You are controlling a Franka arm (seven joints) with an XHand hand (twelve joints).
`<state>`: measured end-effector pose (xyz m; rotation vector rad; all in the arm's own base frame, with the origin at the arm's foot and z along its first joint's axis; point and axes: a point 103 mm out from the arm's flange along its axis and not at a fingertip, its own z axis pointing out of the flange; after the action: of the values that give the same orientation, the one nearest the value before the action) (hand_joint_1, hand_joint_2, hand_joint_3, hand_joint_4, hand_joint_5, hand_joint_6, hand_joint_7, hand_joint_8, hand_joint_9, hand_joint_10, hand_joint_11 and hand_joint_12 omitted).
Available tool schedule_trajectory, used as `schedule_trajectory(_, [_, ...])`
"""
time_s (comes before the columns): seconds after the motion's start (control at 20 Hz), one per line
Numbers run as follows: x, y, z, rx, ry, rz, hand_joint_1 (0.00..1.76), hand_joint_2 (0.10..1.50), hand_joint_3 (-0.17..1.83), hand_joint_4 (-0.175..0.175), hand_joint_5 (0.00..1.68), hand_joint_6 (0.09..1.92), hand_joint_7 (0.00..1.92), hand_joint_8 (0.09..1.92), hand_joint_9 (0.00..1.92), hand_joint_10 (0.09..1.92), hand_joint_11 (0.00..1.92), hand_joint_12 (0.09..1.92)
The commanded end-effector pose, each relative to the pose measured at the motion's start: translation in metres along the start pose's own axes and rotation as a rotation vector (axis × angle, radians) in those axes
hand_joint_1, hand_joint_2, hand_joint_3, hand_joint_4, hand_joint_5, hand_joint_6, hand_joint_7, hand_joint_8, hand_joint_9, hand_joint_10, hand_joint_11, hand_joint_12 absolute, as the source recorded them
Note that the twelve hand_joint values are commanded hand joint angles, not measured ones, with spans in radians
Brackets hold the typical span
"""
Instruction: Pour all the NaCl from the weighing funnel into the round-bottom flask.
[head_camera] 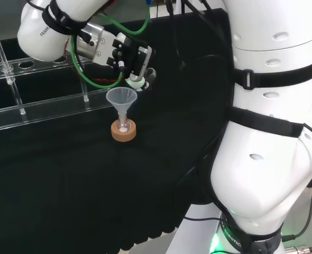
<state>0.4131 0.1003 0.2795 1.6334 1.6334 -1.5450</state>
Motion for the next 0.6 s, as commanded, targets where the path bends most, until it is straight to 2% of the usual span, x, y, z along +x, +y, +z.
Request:
schedule_trajectory(0.05, [-0.0002,-0.0013,-0.0071,-0.008,-0.016,0.006,1.08,0.7,0.68,0.175,1.13,0.93,0.63,0.63,1.02,0.25,0.87,1.02])
schedule_trajectory(0.3, [0.0001,0.0002,-0.0048,-0.014,-0.018,0.002,1.08,0.71,0.68,0.175,1.13,0.93,0.63,0.63,1.02,0.25,0.87,1.02])
schedule_trajectory(0.6, [0.003,-0.0025,-0.0139,-0.011,-0.053,0.01,1.08,0.71,0.68,0.175,1.13,0.93,0.63,0.63,1.02,0.25,0.87,1.01])
